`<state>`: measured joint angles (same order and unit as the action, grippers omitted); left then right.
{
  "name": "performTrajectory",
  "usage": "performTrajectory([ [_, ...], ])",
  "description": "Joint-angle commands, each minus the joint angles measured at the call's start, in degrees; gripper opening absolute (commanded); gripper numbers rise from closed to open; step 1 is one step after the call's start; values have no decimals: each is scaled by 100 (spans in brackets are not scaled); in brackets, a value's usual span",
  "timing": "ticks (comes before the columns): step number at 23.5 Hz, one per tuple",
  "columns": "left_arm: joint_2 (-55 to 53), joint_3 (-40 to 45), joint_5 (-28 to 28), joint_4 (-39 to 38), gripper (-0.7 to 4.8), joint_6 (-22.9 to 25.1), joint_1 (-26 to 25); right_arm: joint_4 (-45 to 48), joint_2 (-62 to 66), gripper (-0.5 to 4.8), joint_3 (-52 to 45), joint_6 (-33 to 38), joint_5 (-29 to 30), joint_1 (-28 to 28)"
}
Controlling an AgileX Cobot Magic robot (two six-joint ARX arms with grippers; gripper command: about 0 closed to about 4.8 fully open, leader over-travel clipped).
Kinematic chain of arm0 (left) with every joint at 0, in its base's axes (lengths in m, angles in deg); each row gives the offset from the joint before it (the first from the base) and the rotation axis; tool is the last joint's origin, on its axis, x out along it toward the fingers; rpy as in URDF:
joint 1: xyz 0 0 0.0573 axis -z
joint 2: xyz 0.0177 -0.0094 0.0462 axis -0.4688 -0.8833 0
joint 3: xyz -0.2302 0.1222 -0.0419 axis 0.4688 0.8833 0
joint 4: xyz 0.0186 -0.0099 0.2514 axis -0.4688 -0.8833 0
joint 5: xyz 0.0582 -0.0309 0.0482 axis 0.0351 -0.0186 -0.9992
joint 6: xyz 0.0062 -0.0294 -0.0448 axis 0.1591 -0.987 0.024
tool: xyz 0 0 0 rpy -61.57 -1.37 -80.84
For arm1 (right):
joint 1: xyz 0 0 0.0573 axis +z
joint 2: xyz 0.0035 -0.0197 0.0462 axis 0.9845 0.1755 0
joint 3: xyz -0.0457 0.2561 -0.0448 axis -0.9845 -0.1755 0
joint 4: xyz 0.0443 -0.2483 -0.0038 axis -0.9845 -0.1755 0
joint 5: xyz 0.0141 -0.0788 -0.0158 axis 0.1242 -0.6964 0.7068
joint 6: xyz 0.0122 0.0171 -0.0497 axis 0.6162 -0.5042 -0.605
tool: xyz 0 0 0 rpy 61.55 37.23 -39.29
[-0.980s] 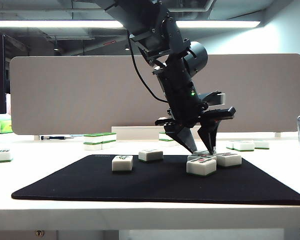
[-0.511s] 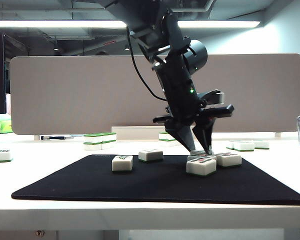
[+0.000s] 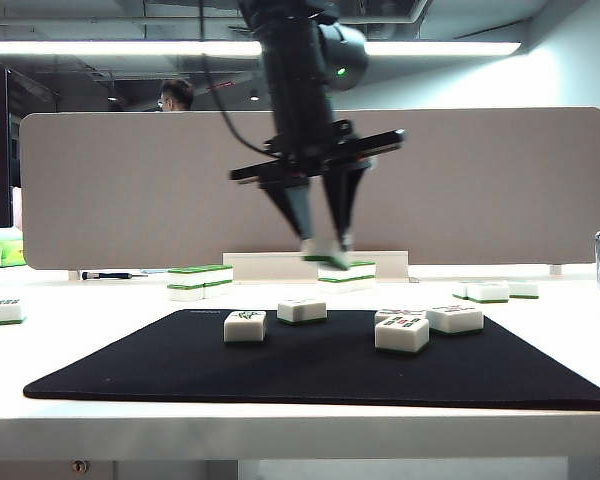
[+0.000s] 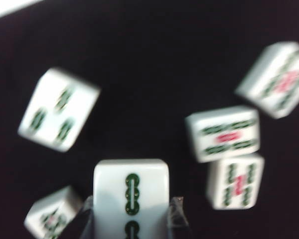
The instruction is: Align six mahjong tiles in a row on the table.
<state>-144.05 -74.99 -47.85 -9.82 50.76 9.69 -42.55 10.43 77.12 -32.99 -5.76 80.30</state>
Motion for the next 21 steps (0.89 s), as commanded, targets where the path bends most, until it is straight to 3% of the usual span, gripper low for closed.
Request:
performTrajectory([
  [1, 20, 35, 15, -236, 84, -136, -26, 72, -68, -1, 22, -13, 0, 7],
  [8, 11, 168, 35, -326, 84, -1003, 20, 74, -68, -1, 22, -13, -2, 7],
  [17, -15, 1217, -13, -61, 84, -1034, 61, 76, -68, -1, 22, -13, -4, 7],
  [21, -96, 1220, -660, -63, 84, -1034, 57, 74, -68, -1, 22, -13, -2, 7],
])
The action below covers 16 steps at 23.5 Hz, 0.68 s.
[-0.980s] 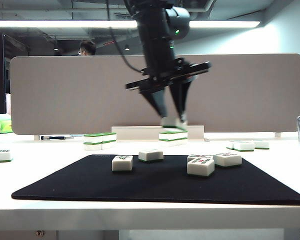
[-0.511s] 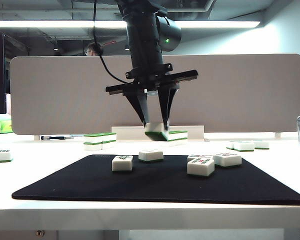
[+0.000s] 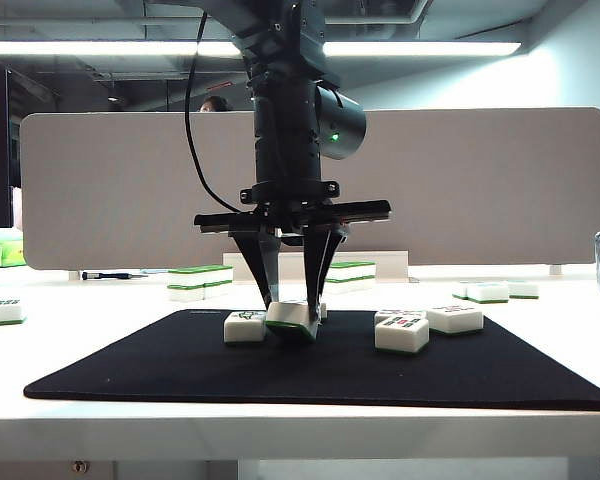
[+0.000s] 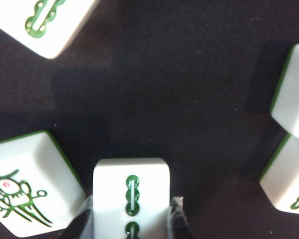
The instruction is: Align six mahjong tiles in a row on the table.
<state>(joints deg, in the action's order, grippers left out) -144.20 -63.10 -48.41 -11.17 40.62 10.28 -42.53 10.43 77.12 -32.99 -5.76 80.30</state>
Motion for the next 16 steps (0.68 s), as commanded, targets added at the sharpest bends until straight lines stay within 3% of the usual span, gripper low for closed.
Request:
performTrajectory([
  [1, -81, 31, -688, 74, 84, -20, -2, 74, -68, -1, 22, -13, -2, 7],
  [16, -81, 31, -839, 267, 84, 2, -125, 74, -68, -1, 22, -13, -2, 4],
])
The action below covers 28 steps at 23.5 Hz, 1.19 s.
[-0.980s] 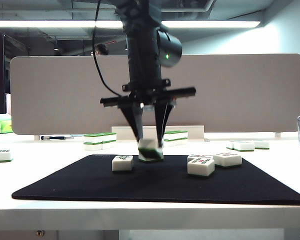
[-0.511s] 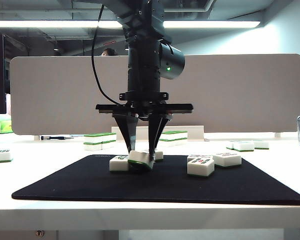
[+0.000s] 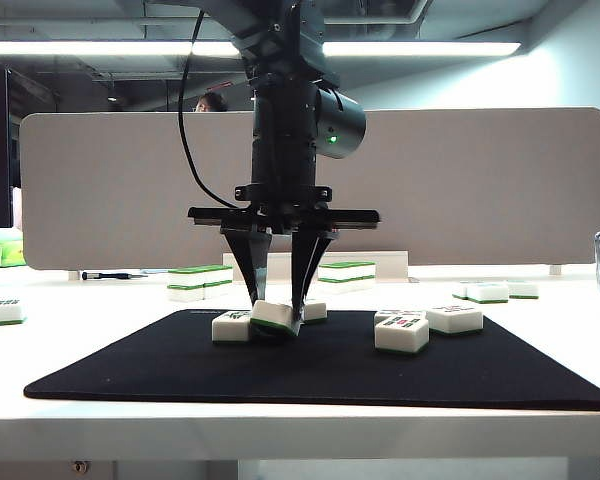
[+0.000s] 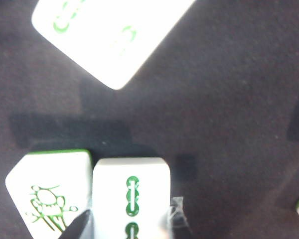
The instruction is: Align six mahjong tiles in a row on the table.
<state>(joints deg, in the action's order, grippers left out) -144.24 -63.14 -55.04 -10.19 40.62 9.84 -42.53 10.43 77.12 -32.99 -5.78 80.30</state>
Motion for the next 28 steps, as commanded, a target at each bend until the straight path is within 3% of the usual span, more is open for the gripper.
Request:
performTrajectory([
  [1, -76, 35, -170, 164, 84, 0, -90, 74, -68, -1, 22, -13, 0, 4],
  [7, -76, 35, -31, 151, 93, -20, -122, 74, -68, -1, 22, -13, -2, 7],
  [10, -76, 35, 262, 160, 187, -20, -122, 74, -68, -1, 22, -13, 0, 4],
  [18, -2, 20, 479, -4, 187, -13, -109, 74, -68, -1, 22, -13, 0, 4],
  [28, 42, -649, 496, -155, 182, 26, 4, 74, -68, -1, 20, -13, -2, 4],
])
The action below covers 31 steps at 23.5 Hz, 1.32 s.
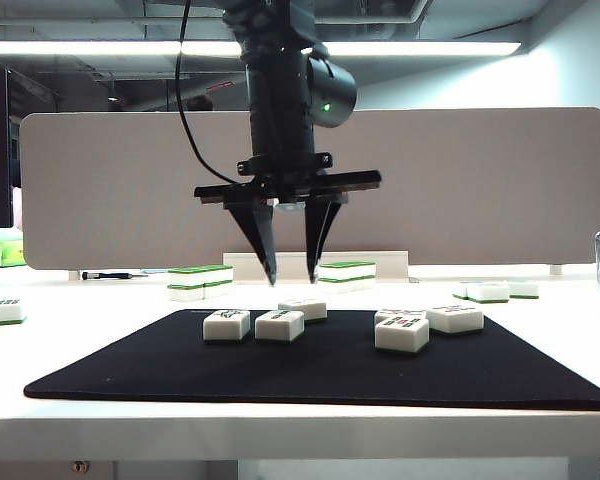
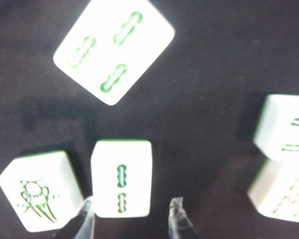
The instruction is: Align six mahjong tiles in a row on the table.
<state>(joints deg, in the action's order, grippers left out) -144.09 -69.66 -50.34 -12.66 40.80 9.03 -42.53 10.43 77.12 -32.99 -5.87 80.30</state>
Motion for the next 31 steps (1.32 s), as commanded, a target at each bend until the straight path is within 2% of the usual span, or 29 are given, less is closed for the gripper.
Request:
performTrajectory([
  [1, 15, 59, 9, 197, 176, 11, 138, 74, -68, -1, 20, -13, 7, 4],
  [3, -24, 155, 2, 321, 135, 136, 245, 74, -68, -1, 20, -13, 7, 4],
  [5, -122, 179, -31, 437, 123, 271, 341, 74, -68, -1, 20, -13, 7, 4],
  [9, -249, 181, -87, 651, 122, 271, 385, 74, -68, -1, 20, -13, 7, 4],
  [12, -289, 181, -398, 463, 120, 267, 367, 74, -68, -1, 20, -13, 7, 4],
  [17, -293, 181, -452, 256, 120, 267, 334, 74, -68, -1, 20, -13, -149, 4],
  [22, -293, 181, -911, 90, 120, 267, 332, 72, -68, -1, 20, -13, -142, 4],
  [29, -289, 179, -940, -17, 120, 358, 323, 72, -68, -1, 22, -13, -142, 7],
  [31, -190, 149, -892, -39, 120, 542, 330, 74, -68, -1, 22, -13, -144, 7],
])
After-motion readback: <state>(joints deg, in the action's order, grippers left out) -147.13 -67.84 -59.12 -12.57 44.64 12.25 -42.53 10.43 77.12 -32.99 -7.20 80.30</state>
